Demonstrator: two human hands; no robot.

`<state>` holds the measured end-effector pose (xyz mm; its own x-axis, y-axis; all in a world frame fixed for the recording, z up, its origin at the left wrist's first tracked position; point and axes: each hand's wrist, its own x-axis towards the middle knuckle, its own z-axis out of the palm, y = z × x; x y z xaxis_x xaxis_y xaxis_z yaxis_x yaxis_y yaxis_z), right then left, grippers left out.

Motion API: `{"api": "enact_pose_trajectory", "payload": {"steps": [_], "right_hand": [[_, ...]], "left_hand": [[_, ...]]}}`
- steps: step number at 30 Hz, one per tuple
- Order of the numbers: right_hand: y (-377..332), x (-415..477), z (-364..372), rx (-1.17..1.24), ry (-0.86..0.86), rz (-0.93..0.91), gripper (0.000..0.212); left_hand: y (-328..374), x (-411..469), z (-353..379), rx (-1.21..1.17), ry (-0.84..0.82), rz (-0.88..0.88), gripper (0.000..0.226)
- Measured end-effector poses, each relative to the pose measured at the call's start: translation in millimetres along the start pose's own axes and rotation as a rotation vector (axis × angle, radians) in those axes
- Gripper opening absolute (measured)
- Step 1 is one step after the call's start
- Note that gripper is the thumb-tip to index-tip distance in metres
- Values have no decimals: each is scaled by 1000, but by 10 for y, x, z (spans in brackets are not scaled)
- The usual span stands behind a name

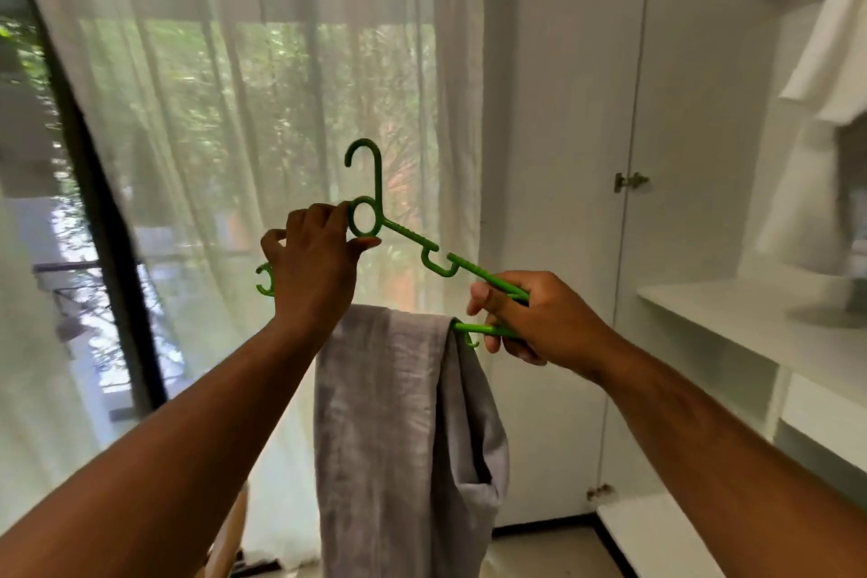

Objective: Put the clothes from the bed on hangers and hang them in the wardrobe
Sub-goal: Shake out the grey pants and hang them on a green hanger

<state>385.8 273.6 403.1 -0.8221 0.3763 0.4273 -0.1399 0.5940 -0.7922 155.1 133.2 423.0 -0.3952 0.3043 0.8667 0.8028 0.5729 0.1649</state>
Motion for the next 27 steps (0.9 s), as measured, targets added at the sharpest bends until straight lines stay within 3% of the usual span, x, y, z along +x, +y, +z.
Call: {"api": "enact_pose_trajectory", "payload": {"steps": [5,11,21,27], "right_hand": [[250,360,-260,-8,162,8,47],[339,694,-701,-161,367,55,37],[488,986,-1512,-472,854,-53,37],[581,1284,-2270,-726,978,-41,40]], "left_hand": [[225,547,737,-121,49,124,45],[753,1247,1411,-288,51,243,46],[2071,2016,2274,-546,12,383,52],[2948,2433,2839,-611,-59,479,55]]}}
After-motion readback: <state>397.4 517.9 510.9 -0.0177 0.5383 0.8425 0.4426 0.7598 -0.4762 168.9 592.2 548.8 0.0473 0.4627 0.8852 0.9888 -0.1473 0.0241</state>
